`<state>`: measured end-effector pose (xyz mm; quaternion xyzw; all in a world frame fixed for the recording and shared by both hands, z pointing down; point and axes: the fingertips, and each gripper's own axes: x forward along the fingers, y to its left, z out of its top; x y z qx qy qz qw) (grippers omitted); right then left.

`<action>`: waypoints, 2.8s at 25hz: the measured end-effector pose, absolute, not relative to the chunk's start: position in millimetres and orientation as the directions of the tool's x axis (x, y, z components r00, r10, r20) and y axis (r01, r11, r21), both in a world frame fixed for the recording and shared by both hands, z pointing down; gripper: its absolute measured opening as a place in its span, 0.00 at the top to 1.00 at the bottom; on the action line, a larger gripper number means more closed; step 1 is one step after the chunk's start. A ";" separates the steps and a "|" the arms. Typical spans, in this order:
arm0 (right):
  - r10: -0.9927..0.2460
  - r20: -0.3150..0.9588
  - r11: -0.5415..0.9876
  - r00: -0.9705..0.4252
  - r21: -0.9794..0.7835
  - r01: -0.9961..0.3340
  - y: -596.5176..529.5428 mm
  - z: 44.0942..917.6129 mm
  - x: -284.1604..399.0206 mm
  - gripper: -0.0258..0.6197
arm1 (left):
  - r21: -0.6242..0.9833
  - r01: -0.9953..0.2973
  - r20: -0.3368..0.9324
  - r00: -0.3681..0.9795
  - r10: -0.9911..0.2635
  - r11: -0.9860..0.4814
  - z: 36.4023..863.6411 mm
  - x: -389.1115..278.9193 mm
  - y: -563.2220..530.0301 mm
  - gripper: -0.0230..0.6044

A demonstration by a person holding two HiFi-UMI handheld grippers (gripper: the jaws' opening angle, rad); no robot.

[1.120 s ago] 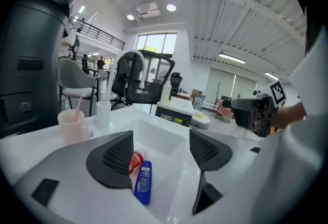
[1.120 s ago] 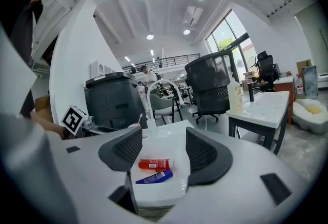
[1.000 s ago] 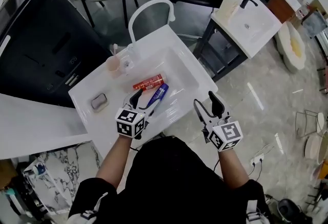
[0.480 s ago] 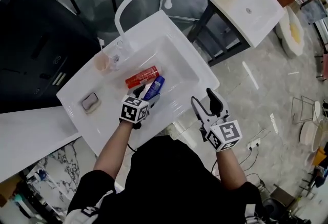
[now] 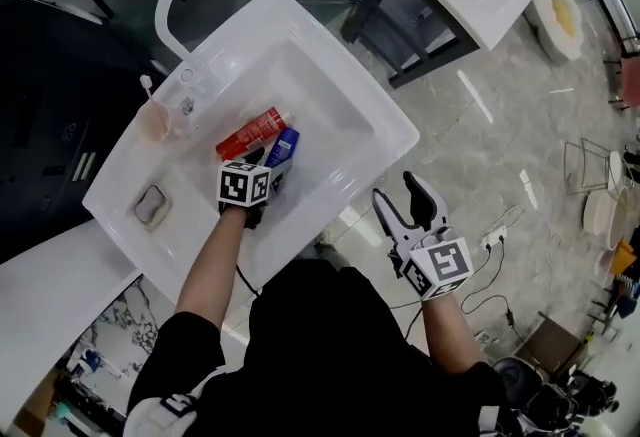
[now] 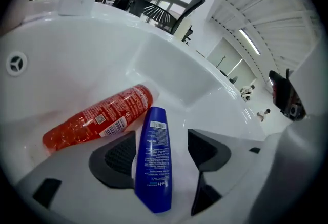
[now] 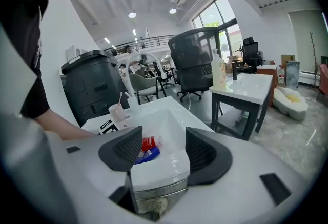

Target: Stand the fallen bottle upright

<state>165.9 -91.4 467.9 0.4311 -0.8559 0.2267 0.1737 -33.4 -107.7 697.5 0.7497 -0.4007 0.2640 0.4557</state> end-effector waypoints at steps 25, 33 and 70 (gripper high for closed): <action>-0.646 0.574 0.444 -0.503 -0.254 -0.859 -80.6 494.7 174.5 0.56 | 0.431 -0.845 0.858 0.493 -0.147 -0.317 745.6 -15.6 -106.3 0.51; -0.629 0.568 0.474 -0.531 -0.262 -0.841 -85.8 494.6 158.3 0.57 | 0.224 -0.857 0.934 0.325 -0.149 -0.464 745.7 -12.7 -107.4 0.52; -0.646 0.553 0.444 -0.527 -0.290 -0.848 -92.6 497.0 149.3 0.60 | 0.345 -0.649 0.893 0.450 0.024 -0.678 727.4 17.6 -74.2 0.69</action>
